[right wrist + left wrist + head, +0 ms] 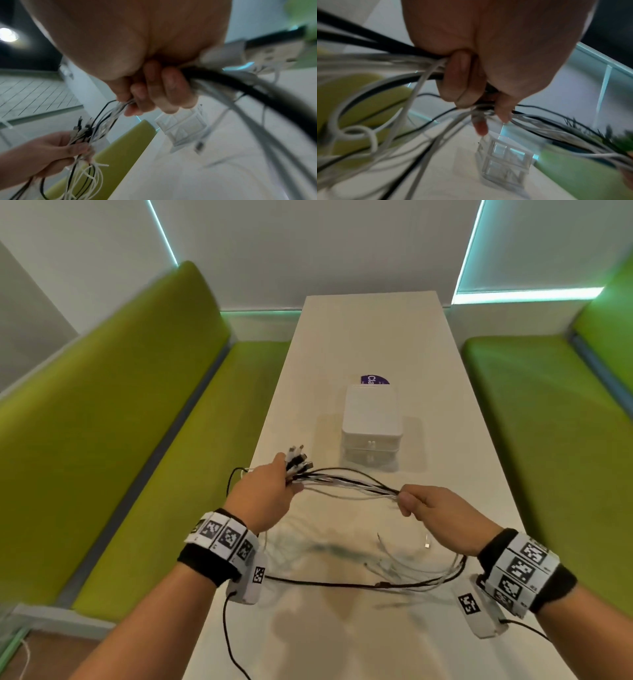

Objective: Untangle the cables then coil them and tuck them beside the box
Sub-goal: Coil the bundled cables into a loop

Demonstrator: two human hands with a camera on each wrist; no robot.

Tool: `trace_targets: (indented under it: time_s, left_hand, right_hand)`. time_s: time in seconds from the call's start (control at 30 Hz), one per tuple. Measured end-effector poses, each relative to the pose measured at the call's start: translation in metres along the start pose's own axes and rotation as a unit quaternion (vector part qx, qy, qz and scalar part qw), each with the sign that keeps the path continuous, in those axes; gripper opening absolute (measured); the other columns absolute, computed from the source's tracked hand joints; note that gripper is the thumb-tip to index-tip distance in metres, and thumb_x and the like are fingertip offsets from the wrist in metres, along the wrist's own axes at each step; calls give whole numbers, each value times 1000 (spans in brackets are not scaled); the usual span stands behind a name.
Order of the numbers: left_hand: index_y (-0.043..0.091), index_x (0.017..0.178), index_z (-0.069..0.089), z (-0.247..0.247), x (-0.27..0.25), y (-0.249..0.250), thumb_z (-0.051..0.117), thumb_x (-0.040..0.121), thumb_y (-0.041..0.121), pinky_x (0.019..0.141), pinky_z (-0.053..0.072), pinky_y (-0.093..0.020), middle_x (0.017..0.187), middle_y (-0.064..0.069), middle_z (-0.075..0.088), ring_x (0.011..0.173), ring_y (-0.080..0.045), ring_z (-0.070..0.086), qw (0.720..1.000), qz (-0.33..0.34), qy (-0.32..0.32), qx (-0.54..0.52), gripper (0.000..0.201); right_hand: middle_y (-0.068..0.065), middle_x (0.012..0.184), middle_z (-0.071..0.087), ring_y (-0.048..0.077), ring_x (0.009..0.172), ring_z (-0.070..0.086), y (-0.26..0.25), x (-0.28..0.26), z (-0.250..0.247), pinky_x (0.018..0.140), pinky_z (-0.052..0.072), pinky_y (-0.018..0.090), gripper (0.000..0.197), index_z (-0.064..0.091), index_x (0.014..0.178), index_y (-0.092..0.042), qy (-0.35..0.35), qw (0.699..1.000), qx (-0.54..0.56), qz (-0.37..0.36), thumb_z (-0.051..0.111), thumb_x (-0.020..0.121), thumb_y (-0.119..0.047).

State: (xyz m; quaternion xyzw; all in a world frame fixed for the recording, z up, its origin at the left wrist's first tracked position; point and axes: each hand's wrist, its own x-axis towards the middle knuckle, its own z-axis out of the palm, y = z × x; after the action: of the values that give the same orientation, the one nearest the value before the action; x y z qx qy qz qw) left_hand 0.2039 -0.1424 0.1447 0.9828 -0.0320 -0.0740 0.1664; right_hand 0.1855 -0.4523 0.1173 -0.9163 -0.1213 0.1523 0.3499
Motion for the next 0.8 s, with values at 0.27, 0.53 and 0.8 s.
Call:
trace_targets:
  time_s: [0.27,0.53,0.8]
  left_hand:
    - [35,134,44,32,-19,54,71,84,53,85,49,-30,120,12,68,93,-2,62,973,160,-100,-130,59]
    - [43,100,50,-6,-4,45,60,99,30,73,41,-18,87,22,59,81,10,56,965,142,-78,-204,16]
    - [26,135,48,-32,5,31,56,100,37,83,53,-44,114,3,70,101,-28,65,987,101,41,-120,37]
  right_hand:
    - [-7,69,58,10,68,53,-44,2,10,70,43,34,37,52,72,-32,-38,994,-75,-69,42,105,-45]
    - [0,55,65,15,48,64,-18,-7,-5,53,47,30,41,64,64,-21,-54,996,45,51,73,85,-55]
    - [7,67,76,20,58,64,21,-19,-25,68,48,35,40,61,70,-13,-56,983,109,133,74,87,-47]
